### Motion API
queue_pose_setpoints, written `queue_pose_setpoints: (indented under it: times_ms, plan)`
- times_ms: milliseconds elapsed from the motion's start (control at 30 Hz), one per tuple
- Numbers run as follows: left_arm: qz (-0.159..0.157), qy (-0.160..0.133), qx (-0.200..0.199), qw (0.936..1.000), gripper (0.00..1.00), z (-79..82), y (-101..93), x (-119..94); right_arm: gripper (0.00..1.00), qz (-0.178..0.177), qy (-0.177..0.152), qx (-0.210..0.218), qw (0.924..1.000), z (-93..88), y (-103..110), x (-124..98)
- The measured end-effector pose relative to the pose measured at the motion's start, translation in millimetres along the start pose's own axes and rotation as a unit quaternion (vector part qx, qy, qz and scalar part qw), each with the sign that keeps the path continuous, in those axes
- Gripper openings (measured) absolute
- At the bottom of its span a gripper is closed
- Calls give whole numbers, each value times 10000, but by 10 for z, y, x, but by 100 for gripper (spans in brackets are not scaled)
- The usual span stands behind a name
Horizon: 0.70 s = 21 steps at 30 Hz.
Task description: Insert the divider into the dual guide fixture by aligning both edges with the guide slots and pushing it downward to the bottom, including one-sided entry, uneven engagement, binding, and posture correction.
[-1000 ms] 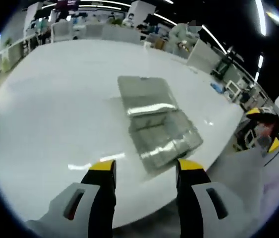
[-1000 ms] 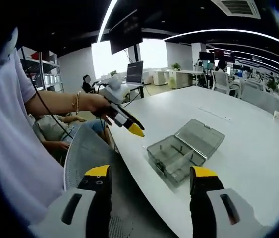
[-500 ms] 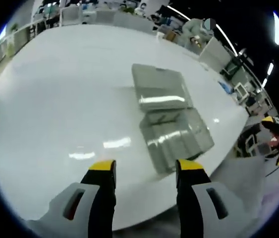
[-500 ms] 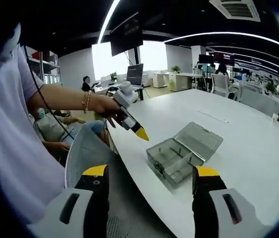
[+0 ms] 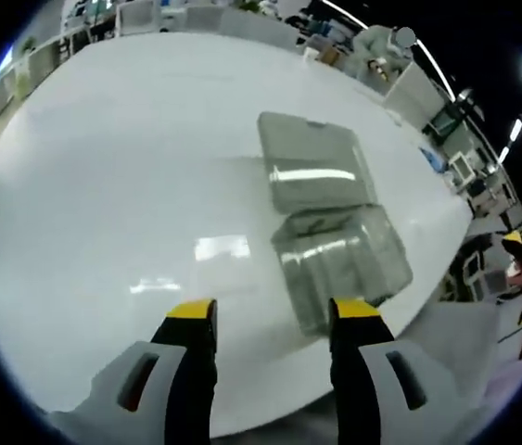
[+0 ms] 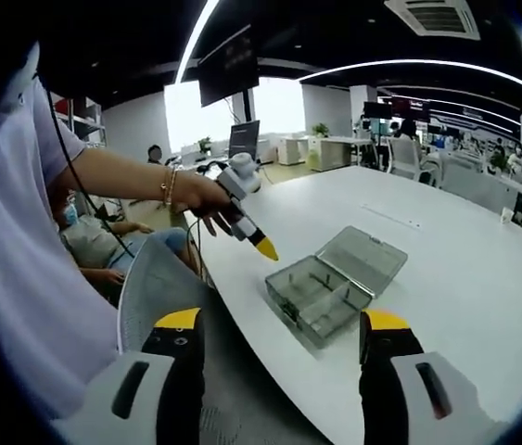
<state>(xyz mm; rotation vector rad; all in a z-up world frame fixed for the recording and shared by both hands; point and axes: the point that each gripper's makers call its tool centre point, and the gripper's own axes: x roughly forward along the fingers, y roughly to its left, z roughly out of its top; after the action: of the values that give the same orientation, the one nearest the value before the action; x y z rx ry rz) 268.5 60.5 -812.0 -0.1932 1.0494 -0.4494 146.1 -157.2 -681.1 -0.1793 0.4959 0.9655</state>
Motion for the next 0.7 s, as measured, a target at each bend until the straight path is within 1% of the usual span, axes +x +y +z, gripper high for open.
queue_pose_setpoints:
  times_ms: [67,133,267,500,700]
  plan:
    - [29,43,-193,9998,46,-2,-4,25,65,-11,-19,33,10000,-11,-14,-4]
    - [19,91,-285,9996,46,-2,-18,57,65,-7,-16,63,10000,-32,-26,-4]
    - [155,193,-376,9990,46,7,21,97,65,-8,9,99,10000,-73,-50,-17]
    - [311,425,-750,9958,45,-8,71,108,64,-50,-52,182,9998,-96,-106,-48]
    - [247,599,-953,9933,44,1,49,123,63,-64,-97,232,9997,-113,-128,-53]
